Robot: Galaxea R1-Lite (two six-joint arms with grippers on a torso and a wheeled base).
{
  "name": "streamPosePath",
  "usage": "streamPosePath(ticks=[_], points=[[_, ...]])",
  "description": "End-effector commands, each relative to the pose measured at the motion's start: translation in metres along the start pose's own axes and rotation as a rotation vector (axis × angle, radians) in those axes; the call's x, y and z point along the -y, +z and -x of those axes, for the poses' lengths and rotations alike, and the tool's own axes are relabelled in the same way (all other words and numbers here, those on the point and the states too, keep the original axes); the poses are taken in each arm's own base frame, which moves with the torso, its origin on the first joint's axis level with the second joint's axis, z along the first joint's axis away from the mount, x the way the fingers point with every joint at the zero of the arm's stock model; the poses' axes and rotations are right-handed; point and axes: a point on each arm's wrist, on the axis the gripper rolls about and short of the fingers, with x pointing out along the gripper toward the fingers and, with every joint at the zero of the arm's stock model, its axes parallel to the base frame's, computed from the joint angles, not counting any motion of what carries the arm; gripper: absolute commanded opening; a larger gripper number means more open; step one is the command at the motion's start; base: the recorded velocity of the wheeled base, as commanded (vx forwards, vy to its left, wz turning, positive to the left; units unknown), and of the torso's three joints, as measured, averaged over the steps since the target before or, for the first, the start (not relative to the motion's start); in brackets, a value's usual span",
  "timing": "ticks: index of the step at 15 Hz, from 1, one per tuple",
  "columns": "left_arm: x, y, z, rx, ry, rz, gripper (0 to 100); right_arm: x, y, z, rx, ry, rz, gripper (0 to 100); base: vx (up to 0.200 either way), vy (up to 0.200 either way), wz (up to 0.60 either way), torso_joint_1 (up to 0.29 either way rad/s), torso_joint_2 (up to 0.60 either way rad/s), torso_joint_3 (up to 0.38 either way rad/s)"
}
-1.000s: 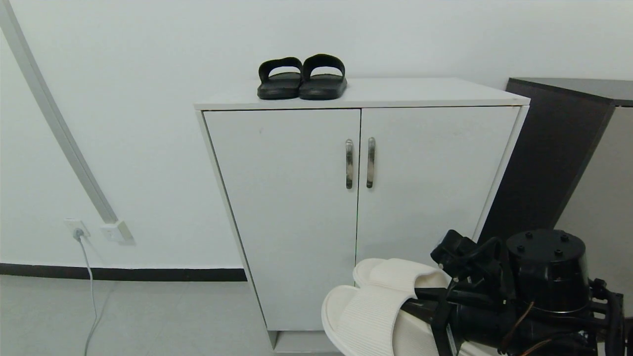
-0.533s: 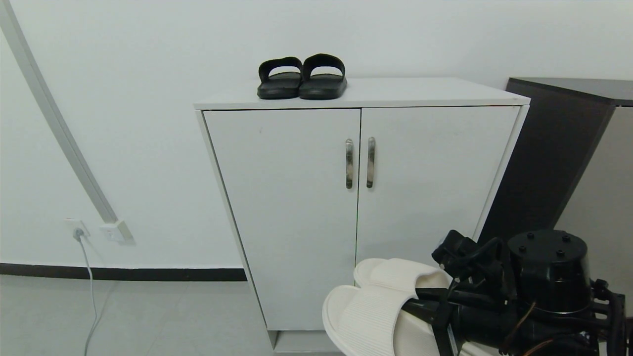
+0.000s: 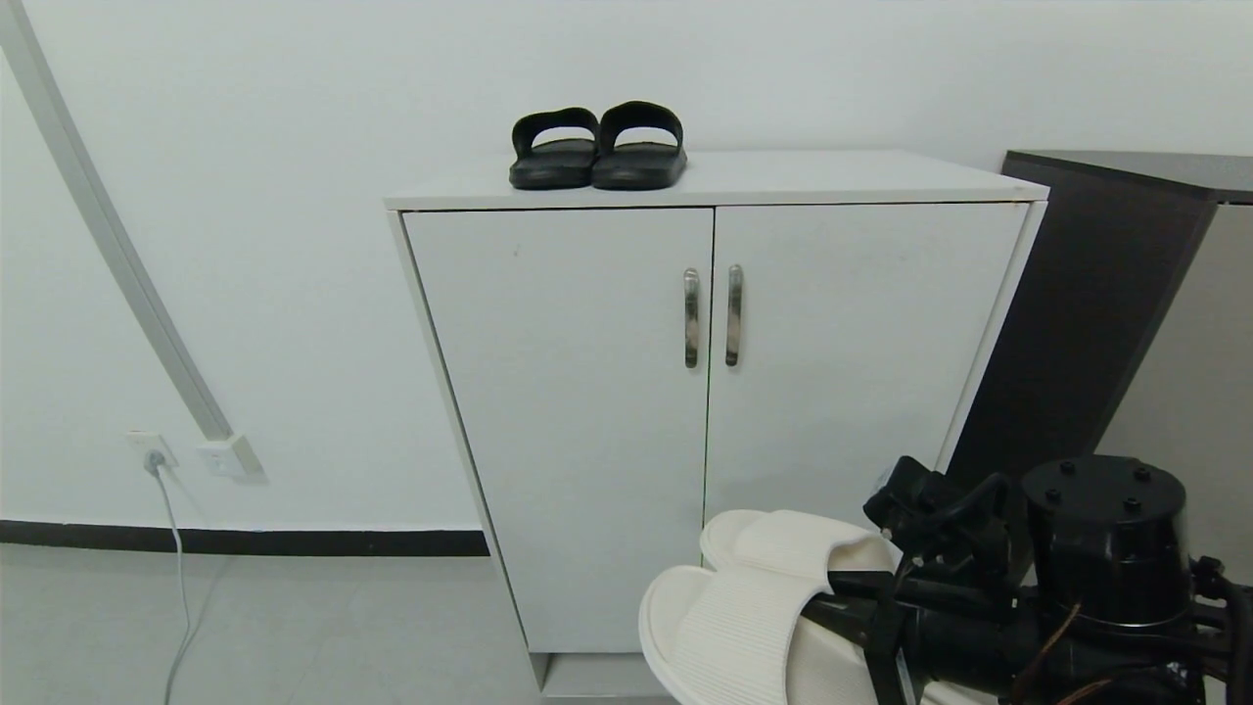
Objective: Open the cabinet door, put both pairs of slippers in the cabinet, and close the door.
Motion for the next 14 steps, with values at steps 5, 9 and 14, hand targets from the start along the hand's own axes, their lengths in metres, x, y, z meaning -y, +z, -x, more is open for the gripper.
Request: streamPosePath(ticks=[5,9,14], points=[[0.004,0.066,-0.055,-0.171,-0.254,0.072,100,-0.001,0.0,0.001,0.004,0.008,0.002,0,0.0,0.0,0.0,0.0,0.0,0.0],[0.01,0.086,-0.108,-0.201,-0.451,0.094,100,-0.001,0.001,0.001,0.005,0.005,0.003,0,0.0,0.0,0.0,0.0,0.0,0.0],[0.041,0.099,-0.169,-0.191,-0.627,0.118,100,-0.001,0.001,0.0,0.011,0.005,0.0,0,0.0,0.0,0.0,0.0,0.0,0.0]])
